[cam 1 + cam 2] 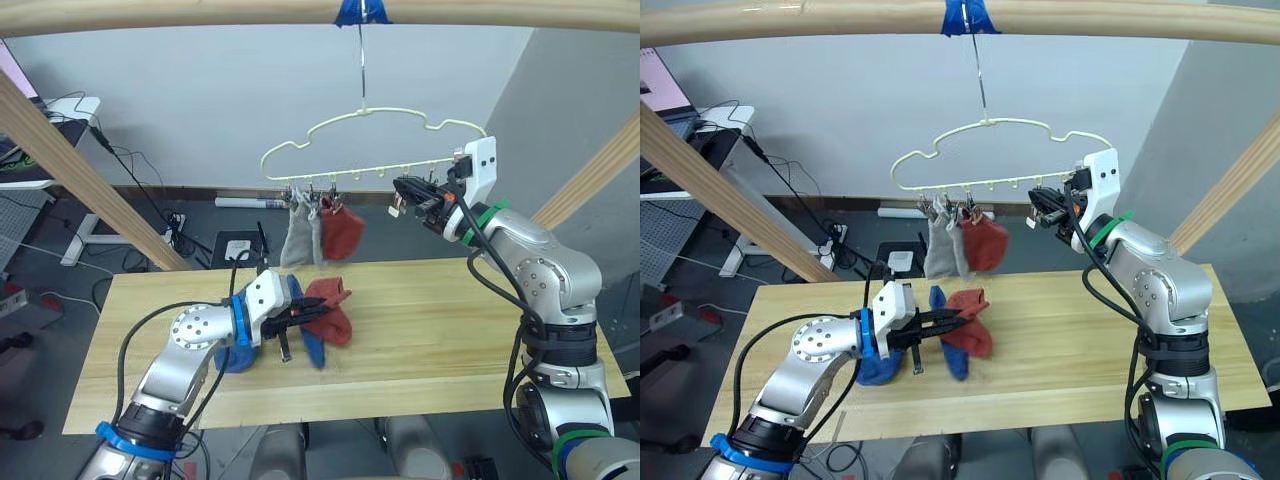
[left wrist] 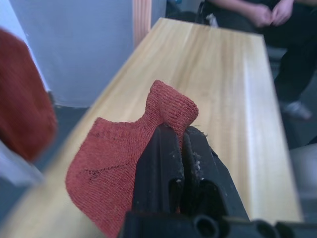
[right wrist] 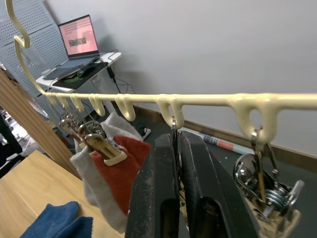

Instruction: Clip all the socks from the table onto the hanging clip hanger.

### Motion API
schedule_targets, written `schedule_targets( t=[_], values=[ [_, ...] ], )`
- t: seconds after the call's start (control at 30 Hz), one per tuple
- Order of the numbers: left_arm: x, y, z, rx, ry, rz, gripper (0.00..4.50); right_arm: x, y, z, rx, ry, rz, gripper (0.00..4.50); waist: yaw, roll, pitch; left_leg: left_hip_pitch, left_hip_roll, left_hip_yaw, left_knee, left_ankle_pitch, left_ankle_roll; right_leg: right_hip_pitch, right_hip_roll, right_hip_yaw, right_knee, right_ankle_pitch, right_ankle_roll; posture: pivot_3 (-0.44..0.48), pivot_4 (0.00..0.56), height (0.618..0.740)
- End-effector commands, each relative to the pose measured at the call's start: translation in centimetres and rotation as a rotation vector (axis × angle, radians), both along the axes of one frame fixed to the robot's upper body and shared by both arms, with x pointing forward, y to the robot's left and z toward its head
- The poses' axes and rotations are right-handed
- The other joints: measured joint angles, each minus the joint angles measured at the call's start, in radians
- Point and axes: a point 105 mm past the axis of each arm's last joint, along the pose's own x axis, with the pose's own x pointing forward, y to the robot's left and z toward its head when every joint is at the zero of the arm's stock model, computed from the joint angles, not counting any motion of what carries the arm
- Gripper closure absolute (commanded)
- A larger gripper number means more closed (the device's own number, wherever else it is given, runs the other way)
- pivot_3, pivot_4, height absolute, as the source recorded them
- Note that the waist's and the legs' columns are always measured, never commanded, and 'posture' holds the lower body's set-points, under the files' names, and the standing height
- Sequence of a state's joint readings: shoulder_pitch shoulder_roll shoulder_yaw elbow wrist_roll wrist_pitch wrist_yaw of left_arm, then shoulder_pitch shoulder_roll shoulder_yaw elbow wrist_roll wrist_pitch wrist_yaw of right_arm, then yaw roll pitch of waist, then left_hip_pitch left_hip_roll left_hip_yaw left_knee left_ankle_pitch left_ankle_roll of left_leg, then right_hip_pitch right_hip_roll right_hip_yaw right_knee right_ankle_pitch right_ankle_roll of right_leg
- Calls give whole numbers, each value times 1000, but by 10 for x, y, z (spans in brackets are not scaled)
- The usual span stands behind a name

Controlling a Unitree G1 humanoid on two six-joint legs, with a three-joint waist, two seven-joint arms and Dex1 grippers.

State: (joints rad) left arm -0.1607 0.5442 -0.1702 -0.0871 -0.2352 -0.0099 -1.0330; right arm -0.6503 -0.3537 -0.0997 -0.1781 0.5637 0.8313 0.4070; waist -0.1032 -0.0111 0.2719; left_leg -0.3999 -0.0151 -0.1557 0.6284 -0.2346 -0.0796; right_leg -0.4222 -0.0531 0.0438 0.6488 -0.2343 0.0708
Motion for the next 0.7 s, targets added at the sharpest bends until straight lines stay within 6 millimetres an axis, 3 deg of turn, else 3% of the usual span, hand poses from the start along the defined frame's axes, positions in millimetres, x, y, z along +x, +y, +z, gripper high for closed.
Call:
schedule_targets(
  t=[0.03,0.37,0.47,0.7],
  values=[
    [-6,-6,12,-10,-84,-45,4478,0,-3,8,7,-25,-7,4500,3,0,0,0,0,0,0,0,0,0,0,0,0,0,0,-121,236,740],
    [4,-3,58,-97,-266,-13,4478,0,-6,11,3,-4,14,4500,6,0,0,0,0,0,0,0,0,0,0,0,0,0,0,-116,241,740],
    [-1,-9,79,-87,-415,-67,4478,-2,-11,13,29,86,57,4500,8,0,0,0,0,0,0,0,0,0,0,0,0,0,0,-113,247,740],
    [0,-26,77,15,-710,-119,4478,-13,-11,20,213,317,162,4500,16,0,0,0,0,0,0,0,0,0,0,0,0,0,0,-123,251,740]
  ],
)
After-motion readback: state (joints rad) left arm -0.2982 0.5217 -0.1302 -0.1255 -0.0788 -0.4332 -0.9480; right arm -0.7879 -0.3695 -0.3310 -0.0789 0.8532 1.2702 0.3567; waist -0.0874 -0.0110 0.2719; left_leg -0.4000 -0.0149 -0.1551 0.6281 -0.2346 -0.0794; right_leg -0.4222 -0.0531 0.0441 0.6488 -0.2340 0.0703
